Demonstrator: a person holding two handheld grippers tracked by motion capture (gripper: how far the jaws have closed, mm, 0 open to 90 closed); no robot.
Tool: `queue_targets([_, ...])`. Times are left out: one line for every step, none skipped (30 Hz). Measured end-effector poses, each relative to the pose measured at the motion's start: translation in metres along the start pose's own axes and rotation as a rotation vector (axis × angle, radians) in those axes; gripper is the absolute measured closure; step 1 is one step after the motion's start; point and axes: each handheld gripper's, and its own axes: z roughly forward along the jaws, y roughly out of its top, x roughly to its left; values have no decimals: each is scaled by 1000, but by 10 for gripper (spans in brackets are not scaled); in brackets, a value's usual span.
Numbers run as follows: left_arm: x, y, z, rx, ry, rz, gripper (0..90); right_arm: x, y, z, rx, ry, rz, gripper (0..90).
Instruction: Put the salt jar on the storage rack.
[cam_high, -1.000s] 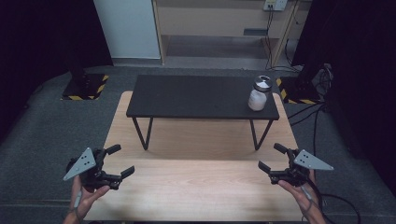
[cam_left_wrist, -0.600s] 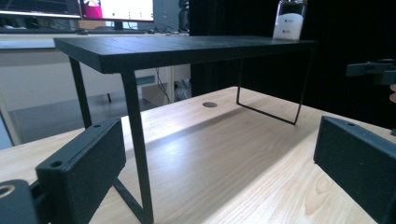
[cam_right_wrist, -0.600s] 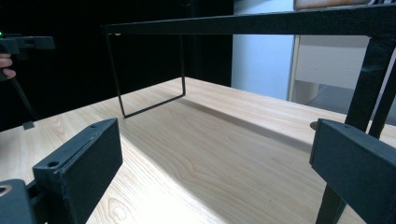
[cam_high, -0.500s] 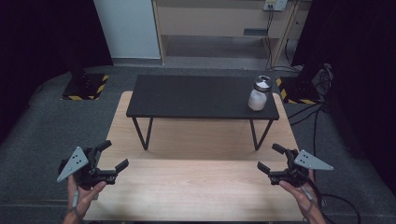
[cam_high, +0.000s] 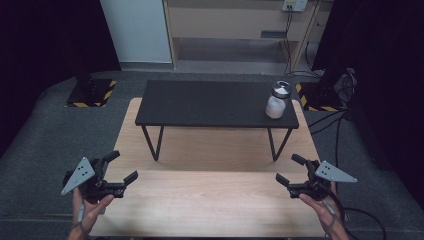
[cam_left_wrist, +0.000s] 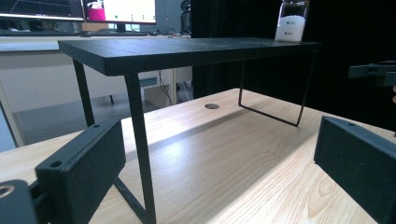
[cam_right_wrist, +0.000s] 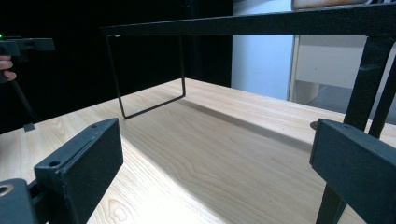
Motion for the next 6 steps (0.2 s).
queue_targets([0,0,0,0,-1,0,10,0,0,0,-1,0,1,26])
queue_targets([0,0,0,0,-1,0,11,0,0,0,-1,0,1,26])
queue_targets([0,0,0,1,-2,0,11,0,0,0,0,0,0,26])
queue_targets([0,0,0,1,-2,0,11,0,0,0,1,1,0,26])
queue_targets([0,0,0,1,-3,0,11,0,0,0,2,1,0,26])
queue_targets([0,0,1,1,-3,0,11,0,0,0,2,1,0,26])
